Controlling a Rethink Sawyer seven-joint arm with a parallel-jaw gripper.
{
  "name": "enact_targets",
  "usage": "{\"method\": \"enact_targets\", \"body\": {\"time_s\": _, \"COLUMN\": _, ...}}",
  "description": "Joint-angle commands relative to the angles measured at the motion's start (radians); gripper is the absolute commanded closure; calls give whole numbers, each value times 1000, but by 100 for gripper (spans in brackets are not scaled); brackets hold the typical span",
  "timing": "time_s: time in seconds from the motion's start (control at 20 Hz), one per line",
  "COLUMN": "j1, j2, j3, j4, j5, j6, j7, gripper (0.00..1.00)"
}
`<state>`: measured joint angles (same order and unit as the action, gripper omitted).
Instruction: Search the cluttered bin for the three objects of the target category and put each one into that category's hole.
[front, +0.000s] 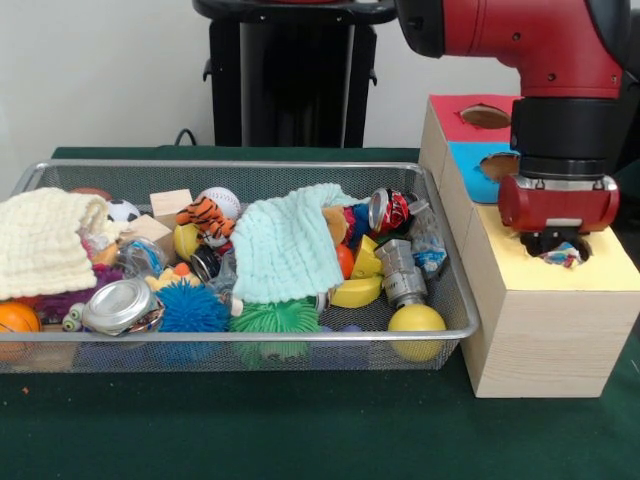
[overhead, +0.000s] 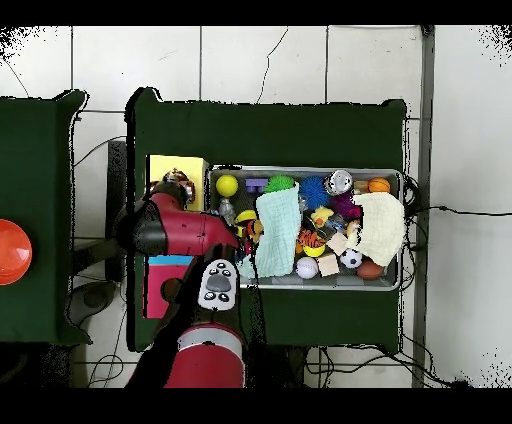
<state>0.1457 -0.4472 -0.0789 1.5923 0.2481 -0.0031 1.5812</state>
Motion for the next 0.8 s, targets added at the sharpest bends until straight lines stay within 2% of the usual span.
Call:
{"method": "enact_targets", "body": {"time_s": 0.05, "j1": 3, "j2": 211, "j3": 17, "j4": -120, "j5": 81, "j6": 123, "j7": 186, "gripper": 100}}
{"method": "enact_targets", "body": {"time_s": 0.2, "j1": 35, "j2": 235, "j3": -37, "j4": -160, "j5": 110, "j6": 229, "j7": 198, "gripper": 100}}
{"method": "enact_targets", "body": {"time_s": 0.5, "j1": 60, "j2": 241, "j3": -82, "j4": -203, "j5": 124, "j6": 335, "j7": 222, "gripper": 100}}
{"method": "enact_targets", "body": {"time_s": 0.8, "j1": 97, "j2": 290, "j3": -167, "j4": -330, "j5": 134, "j6": 591, "j7": 284, "gripper": 100}}
